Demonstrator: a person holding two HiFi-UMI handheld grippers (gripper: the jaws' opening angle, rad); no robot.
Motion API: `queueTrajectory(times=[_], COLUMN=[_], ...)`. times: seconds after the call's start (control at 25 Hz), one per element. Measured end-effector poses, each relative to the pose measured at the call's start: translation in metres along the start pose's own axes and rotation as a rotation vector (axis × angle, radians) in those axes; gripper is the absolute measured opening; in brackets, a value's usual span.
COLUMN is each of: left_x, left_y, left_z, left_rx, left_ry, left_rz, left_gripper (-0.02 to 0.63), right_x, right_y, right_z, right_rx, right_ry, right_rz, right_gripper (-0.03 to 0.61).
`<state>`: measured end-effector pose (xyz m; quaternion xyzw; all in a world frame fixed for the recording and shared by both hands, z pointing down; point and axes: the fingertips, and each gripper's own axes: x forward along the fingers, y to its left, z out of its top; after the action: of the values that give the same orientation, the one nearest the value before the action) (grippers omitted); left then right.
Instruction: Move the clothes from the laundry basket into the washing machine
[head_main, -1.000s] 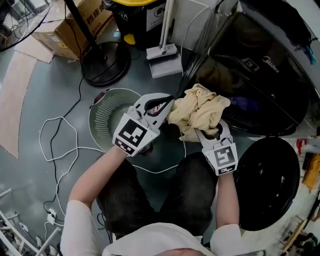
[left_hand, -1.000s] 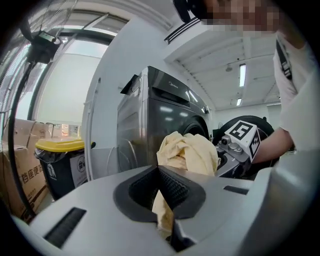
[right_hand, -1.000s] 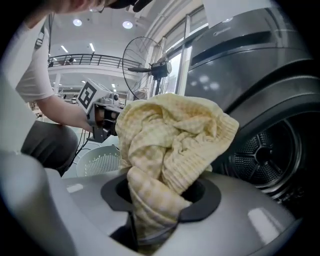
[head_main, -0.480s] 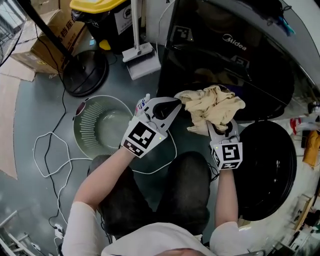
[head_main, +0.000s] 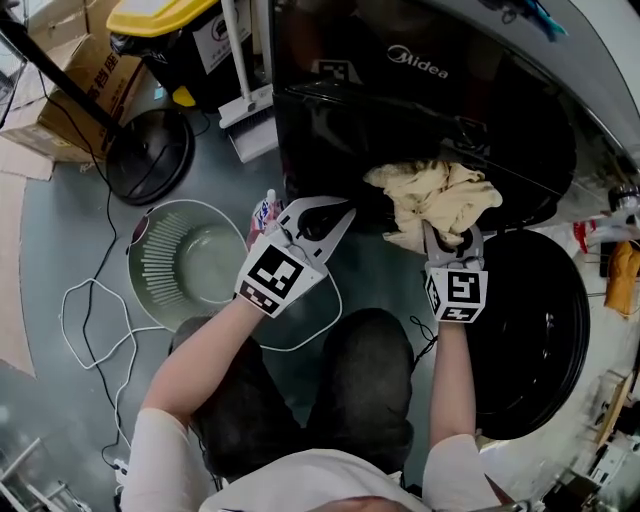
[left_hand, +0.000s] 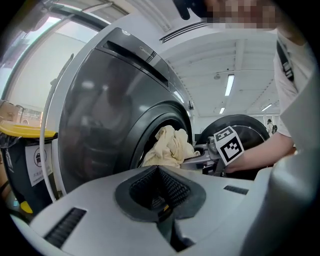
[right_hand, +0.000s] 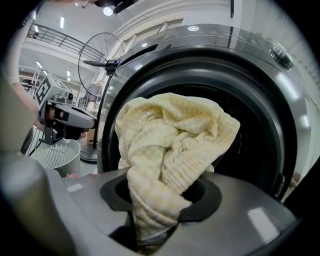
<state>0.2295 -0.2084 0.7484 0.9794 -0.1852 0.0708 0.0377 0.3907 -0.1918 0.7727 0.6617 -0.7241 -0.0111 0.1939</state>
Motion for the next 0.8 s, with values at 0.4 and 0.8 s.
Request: queueTrajectory(times=[0.4, 0.8], left_x=[0.001, 0.000], left_y=[0.003, -0.002], left_z=[-0.005, -0.009], left_rx=[0.016, 0.046], left_ry=[0.014, 0.037], left_rz=[0.030, 0.049], left_gripper=[0.006, 0.006], right_x=[0.037, 0.079], right_y=[-0.009, -0.029], right_z=[-0.006, -0.008], right_rx=[-0.050, -0.143], right_ry=[-0.035, -0.085], right_rz=[-0.048, -0.158], right_gripper=[0.206, 0.207])
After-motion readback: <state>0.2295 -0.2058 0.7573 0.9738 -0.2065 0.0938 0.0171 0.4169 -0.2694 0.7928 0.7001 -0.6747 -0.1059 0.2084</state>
